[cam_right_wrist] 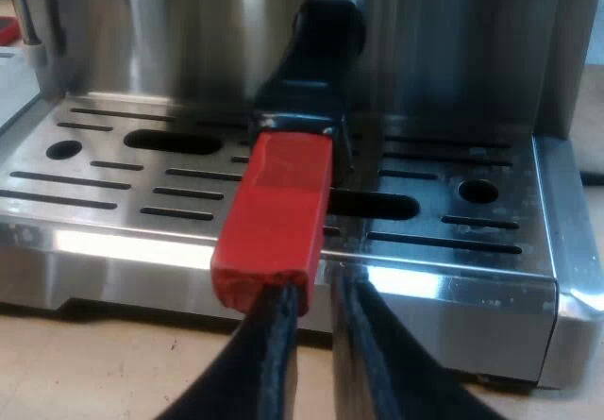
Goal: Grind coffee beans and then tamp
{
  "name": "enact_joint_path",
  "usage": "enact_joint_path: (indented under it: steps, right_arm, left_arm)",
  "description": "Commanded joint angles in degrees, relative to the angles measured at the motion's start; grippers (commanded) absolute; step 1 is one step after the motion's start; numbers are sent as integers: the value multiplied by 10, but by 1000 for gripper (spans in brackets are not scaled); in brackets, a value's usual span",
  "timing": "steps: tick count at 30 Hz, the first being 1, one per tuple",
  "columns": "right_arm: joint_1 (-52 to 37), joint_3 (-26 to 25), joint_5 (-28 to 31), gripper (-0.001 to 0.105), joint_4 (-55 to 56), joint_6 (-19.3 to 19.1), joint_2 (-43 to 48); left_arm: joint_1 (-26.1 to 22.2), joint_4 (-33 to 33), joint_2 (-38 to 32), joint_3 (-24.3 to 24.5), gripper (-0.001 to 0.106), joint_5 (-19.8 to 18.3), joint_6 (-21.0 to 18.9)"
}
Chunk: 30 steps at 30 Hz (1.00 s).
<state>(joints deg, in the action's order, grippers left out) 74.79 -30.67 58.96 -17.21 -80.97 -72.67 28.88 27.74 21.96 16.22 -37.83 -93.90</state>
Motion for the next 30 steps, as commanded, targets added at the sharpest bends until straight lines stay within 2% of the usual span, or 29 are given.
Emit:
enact_joint_path:
  steps: [1, 7, 15, 23, 24, 25, 29, 30]
  right_arm:
    - [-21, -5, 29, 13, -17, -7, -1]
    - [-39, -5, 4, 13, -41, -47, -1]
    - [-31, -5, 4, 13, -8, -48, -1]
    - [26, -5, 4, 15, 75, -22, -1]
    - [31, -5, 4, 19, 82, -13, -1]
    - [38, -5, 4, 27, 90, 0, 0]
    - [43, -5, 4, 33, 96, 6, 1]
    - [55, -5, 8, 50, 98, 8, 1]
  left_arm:
    - [3, -9, 0, 1, 78, -6, -5]
    - [3, -9, 0, 1, 78, -6, -5]
    - [3, -9, 0, 1, 78, -6, -5]
    - [3, -10, 0, 1, 78, -6, -5]
    - [3, -10, 0, 1, 78, -6, -3]
    - [3, -10, 0, 1, 78, -6, 0]
    - [3, -10, -3, 3, 78, -6, 4]
    - [3, -10, -10, 5, 78, -6, 4]
